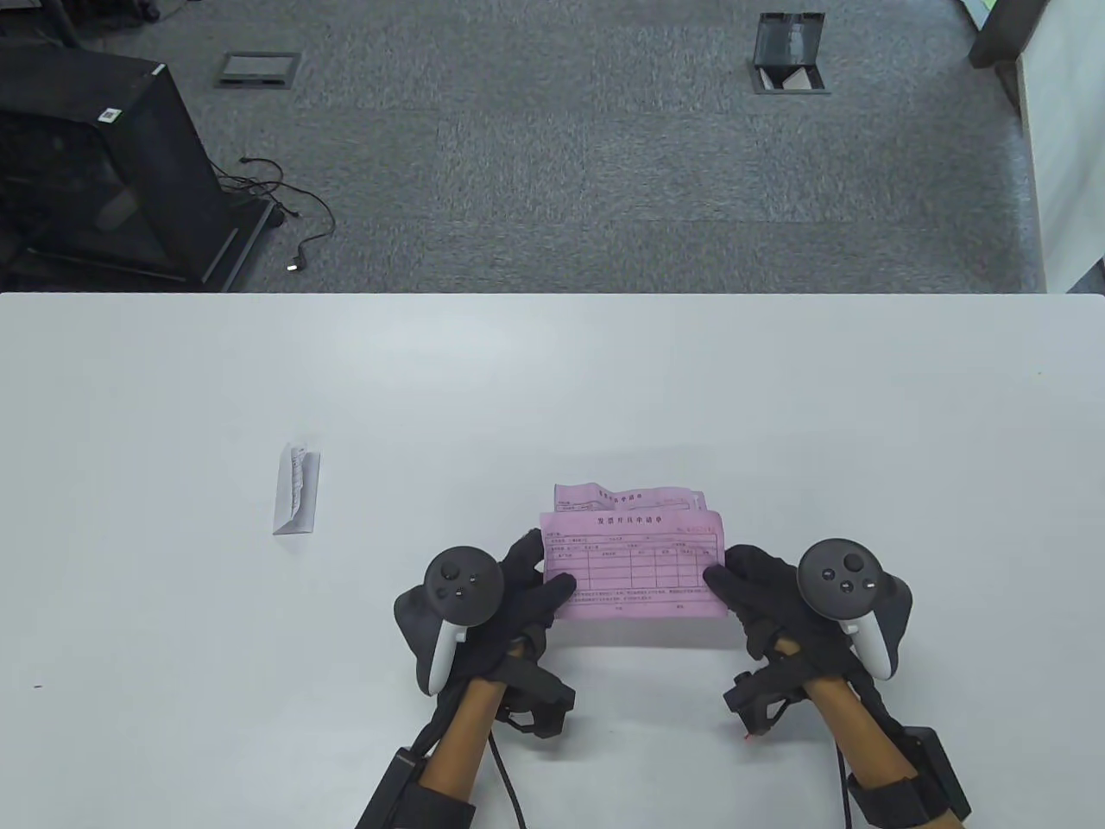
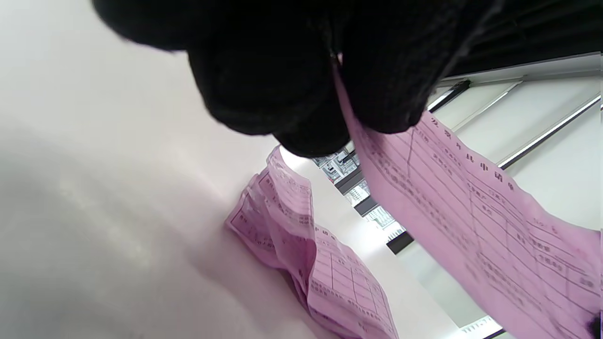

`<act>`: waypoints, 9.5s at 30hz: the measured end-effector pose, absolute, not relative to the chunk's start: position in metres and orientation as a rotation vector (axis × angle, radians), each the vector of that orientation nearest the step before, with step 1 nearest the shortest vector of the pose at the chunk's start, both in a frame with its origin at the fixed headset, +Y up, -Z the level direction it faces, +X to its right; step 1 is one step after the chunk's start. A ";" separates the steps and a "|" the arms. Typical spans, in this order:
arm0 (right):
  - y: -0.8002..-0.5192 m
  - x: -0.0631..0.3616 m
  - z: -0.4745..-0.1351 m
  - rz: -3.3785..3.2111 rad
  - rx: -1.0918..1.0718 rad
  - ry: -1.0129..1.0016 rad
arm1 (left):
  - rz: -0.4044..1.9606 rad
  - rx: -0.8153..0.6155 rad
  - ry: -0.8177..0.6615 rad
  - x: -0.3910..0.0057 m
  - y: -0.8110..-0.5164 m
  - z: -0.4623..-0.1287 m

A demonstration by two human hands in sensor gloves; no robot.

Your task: Unfold folded invoices and stack

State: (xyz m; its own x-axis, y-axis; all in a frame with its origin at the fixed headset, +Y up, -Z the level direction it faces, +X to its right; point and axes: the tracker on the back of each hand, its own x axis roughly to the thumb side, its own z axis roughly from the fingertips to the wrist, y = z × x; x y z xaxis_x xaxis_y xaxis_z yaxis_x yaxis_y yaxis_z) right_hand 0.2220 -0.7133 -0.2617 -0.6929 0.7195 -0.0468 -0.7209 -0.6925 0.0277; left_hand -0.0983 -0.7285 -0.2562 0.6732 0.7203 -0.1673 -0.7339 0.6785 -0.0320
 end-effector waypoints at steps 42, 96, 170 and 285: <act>-0.769 0.179 -0.339 3.140 -0.350 0.276 | 0.124 -0.306 0.299 -0.066 -0.774 -0.342; -0.746 0.261 -0.236 2.858 -0.032 0.090 | 0.166 -0.074 0.737 -0.334 -0.760 -0.343; -0.741 0.218 -0.233 2.269 0.033 0.044 | 1.025 -0.170 0.077 -0.103 -0.765 -0.210; -0.766 0.073 -0.225 3.125 0.612 0.248 | 0.130 -0.420 -0.078 -0.075 -0.780 -0.214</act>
